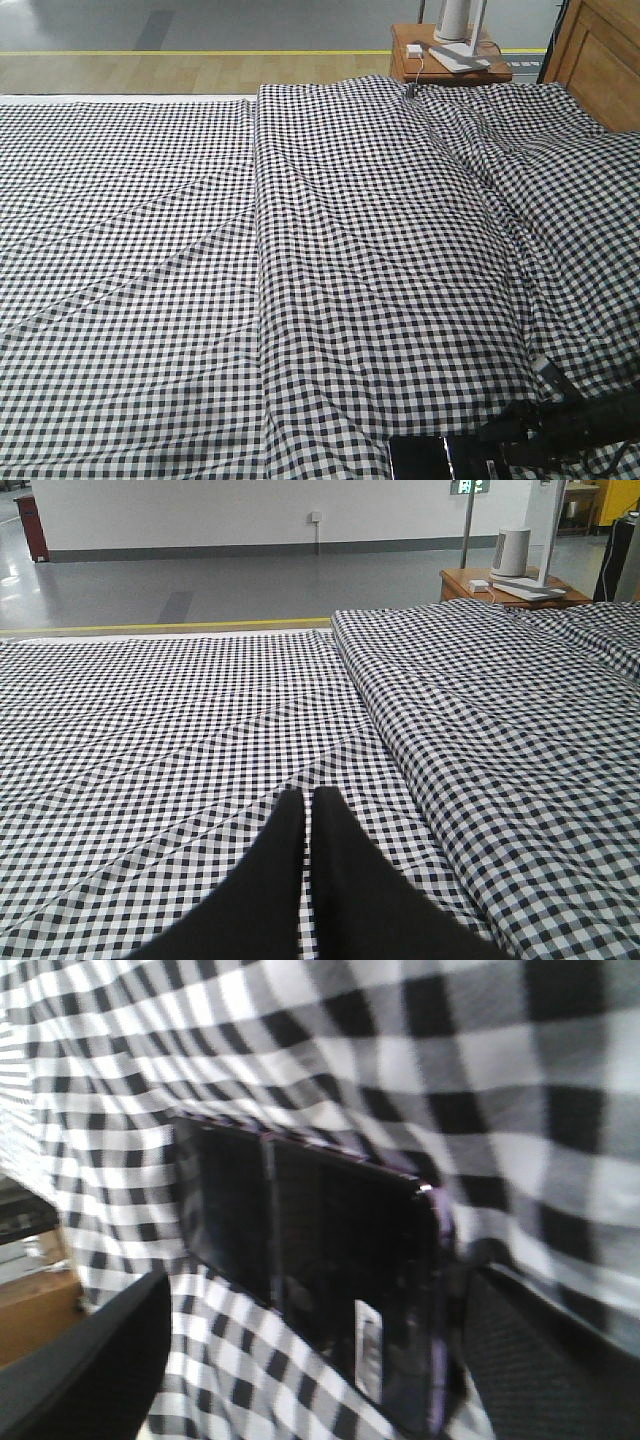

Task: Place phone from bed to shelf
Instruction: 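Close the right gripper on the black phone's edge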

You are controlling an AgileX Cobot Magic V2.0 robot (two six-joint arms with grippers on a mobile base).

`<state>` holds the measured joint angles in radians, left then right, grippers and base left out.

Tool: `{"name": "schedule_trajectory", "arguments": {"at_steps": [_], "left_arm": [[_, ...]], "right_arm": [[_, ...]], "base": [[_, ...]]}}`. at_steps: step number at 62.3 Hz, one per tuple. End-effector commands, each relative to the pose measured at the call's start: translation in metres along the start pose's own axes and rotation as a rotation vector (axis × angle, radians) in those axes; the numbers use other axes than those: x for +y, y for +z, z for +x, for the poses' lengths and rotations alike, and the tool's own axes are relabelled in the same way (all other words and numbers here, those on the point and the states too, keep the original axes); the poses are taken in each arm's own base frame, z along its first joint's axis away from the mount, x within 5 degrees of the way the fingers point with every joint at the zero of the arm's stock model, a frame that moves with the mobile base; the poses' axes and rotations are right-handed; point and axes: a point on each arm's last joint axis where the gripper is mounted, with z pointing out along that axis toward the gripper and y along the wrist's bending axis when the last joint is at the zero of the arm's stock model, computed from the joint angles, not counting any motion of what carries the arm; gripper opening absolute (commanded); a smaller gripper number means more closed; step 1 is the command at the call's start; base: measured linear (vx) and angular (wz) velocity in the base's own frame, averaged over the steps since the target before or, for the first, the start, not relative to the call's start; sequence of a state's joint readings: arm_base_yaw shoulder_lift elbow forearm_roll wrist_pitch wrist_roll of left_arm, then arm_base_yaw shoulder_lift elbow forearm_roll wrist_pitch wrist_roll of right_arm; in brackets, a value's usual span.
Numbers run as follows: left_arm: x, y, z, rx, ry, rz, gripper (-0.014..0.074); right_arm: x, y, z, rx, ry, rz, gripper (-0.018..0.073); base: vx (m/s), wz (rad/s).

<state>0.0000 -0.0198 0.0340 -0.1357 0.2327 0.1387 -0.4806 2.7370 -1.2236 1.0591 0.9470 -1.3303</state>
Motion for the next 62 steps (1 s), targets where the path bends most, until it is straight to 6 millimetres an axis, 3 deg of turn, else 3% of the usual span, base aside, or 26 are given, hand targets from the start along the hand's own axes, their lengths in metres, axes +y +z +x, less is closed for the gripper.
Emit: {"name": "schedule_trajectory", "arguments": {"at_steps": [1, 20, 44, 54, 62], "left_arm": [[0.001, 0.000, -0.006, -0.077, -0.012, -0.004, 0.0001], [0.001, 0.000, -0.006, -0.077, -0.012, -0.004, 0.0001], [0.001, 0.000, -0.006, -0.077, -0.012, -0.004, 0.0001], [0.001, 0.000, -0.006, -0.077, -0.012, -0.004, 0.0001], [0.001, 0.000, -0.006, -0.077, -0.012, -0.004, 0.0001]], "right_arm": [[0.015, -0.011, -0.009, -0.042, -0.035, -0.086, 0.0561], [0.011, 0.001, -0.003, -0.034, -0.012, -0.148, 0.0561], [0.034, 0.031, -0.007, 0.064, -0.100, -0.148, 0.0548], [0.035, 0.032, -0.007, 0.066, -0.100, -0.149, 0.0456], [0.034, 0.031, -0.006, 0.070, -0.103, -0.147, 0.0312]], "base": [[0.00, 0.00], [0.00, 0.00], [0.00, 0.00], [0.00, 0.00], [0.00, 0.00]]}}
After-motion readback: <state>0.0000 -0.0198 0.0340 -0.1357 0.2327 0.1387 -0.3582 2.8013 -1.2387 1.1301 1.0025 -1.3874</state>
